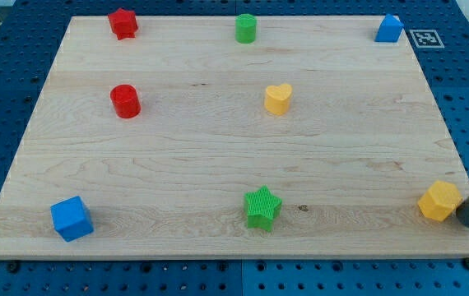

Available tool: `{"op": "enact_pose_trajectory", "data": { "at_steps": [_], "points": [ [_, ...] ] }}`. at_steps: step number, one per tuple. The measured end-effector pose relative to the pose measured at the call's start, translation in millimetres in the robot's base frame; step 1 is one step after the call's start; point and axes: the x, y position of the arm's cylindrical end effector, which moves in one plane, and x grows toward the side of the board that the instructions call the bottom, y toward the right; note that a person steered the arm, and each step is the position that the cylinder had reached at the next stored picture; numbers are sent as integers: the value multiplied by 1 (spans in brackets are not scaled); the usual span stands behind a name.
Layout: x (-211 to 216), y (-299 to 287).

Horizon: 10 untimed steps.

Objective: Move the yellow hexagon closer to yellow heart

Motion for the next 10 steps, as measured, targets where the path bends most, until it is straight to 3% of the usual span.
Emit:
{"op": "enact_pose_trajectory", "data": {
  "at_steps": [4, 6, 8, 10],
  "points": [
    [-19, -89],
    [-61, -138],
    [-39, -201],
    [-55, -219]
  ]
}}
